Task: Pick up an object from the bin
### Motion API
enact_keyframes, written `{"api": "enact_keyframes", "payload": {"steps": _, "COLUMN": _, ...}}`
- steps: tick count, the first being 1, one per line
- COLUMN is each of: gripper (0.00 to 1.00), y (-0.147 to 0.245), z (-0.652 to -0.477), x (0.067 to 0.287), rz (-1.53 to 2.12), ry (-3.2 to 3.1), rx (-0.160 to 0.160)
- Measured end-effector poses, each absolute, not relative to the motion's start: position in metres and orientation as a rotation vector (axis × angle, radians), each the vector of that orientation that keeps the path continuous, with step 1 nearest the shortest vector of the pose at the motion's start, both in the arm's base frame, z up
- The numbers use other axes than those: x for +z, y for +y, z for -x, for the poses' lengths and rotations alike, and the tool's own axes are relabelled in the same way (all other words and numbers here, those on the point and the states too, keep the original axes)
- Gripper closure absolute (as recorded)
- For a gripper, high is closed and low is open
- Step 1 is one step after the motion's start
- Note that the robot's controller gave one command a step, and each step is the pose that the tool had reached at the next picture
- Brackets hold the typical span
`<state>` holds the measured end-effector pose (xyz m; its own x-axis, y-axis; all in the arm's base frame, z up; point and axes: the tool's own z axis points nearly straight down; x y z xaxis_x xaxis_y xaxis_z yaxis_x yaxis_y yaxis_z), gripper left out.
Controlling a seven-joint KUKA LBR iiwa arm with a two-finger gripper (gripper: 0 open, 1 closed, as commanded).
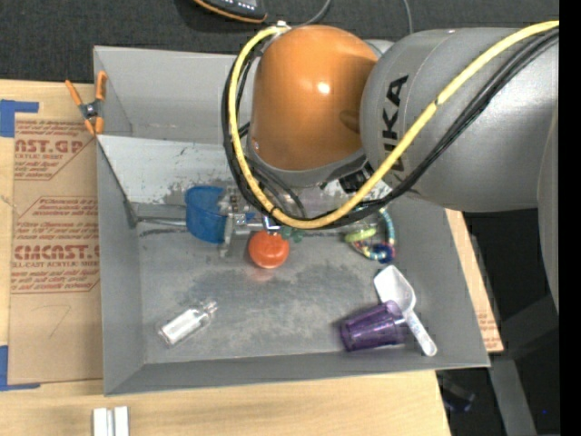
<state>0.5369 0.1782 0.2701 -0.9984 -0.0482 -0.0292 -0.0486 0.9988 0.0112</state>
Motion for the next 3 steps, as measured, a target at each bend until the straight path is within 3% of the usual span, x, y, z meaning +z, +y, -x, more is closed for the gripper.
{"api": "enact_keyframes", "payload": {"steps": 1, "gripper": 0.00, "y": 0.152, "z": -0.527, "x": 0.158, "rz": 0.163, "ry": 3.132, "rx": 0.006}}
{"api": "enact_keyframes", "payload": {"steps": 2, "gripper": 0.00, "y": 0.159, "z": -0.531, "x": 0.229, "rz": 0.132, "ry": 3.129, "rx": 0.011}}
{"api": "enact_keyframes", "payload": {"steps": 3, "gripper": 0.00, "y": 0.168, "z": -0.537, "x": 0.350, "rz": 0.086, "ry": 3.116, "rx": 0.017}}
